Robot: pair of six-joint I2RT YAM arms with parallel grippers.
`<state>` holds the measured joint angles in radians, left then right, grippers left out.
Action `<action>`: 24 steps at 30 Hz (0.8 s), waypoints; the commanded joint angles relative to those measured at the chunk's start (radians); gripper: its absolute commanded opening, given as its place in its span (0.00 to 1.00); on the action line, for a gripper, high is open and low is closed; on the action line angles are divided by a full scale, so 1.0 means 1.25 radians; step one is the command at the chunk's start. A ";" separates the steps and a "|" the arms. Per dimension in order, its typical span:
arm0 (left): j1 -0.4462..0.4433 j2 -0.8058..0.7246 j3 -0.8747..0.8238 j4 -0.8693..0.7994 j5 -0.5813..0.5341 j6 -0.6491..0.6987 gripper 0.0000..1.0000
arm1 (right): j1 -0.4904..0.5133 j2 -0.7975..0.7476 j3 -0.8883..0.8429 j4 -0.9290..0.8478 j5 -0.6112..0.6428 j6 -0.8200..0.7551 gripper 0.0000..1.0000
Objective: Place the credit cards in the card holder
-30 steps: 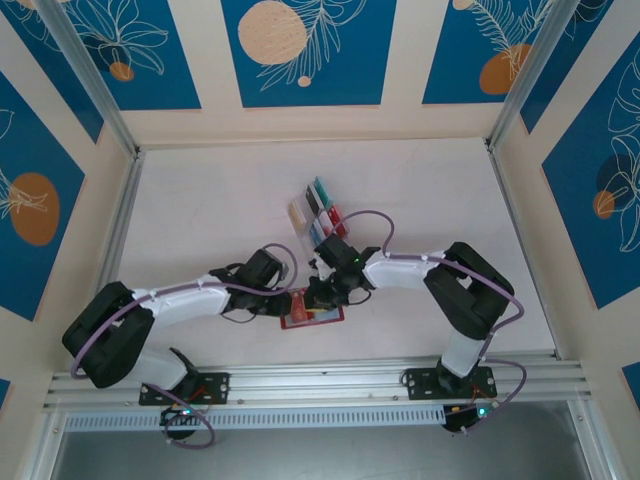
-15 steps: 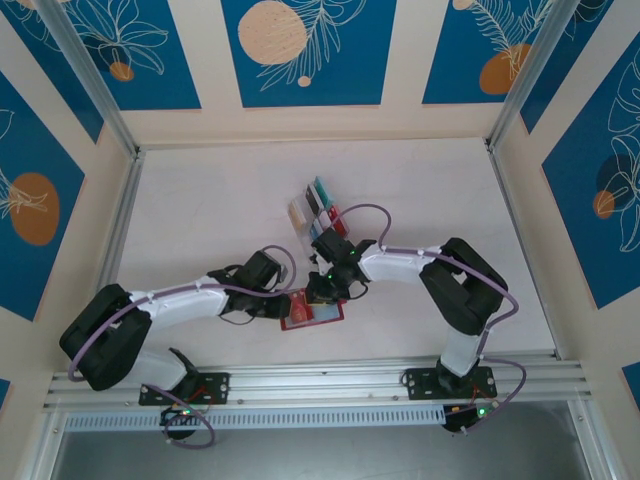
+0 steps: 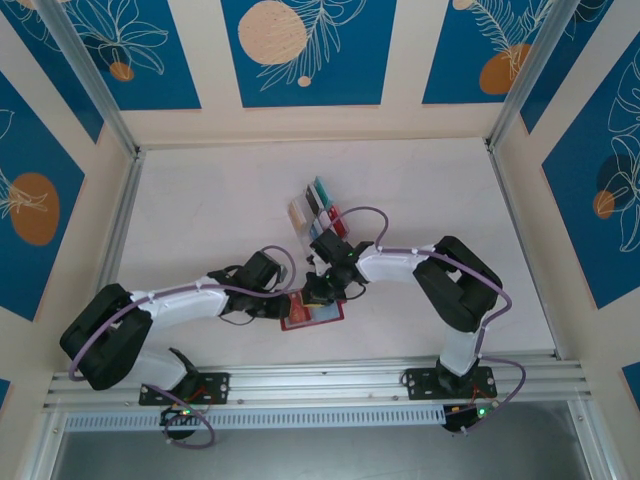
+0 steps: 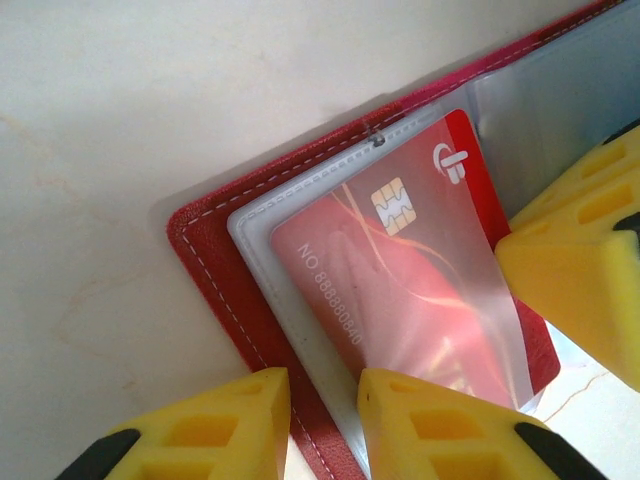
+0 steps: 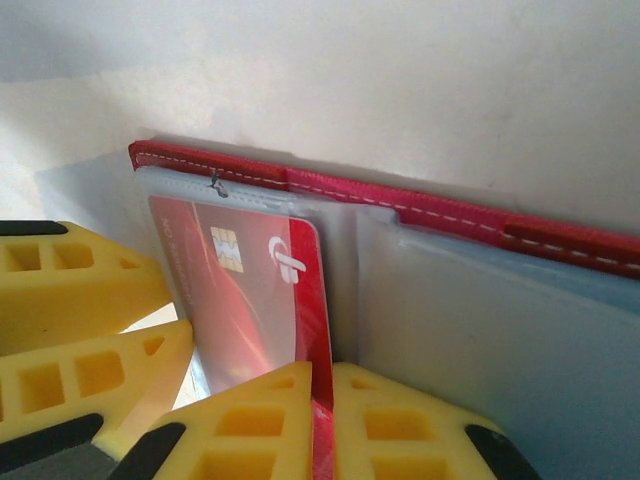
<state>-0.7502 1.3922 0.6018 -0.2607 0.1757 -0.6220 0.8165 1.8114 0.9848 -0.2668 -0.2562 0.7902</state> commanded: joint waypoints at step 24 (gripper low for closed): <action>-0.001 -0.008 -0.040 0.024 0.021 0.011 0.26 | -0.019 -0.076 0.124 -0.293 0.208 -0.152 0.36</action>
<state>-0.7483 1.3819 0.5804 -0.2199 0.1837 -0.6189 0.7979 1.7119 1.1004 -0.5453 -0.0723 0.6613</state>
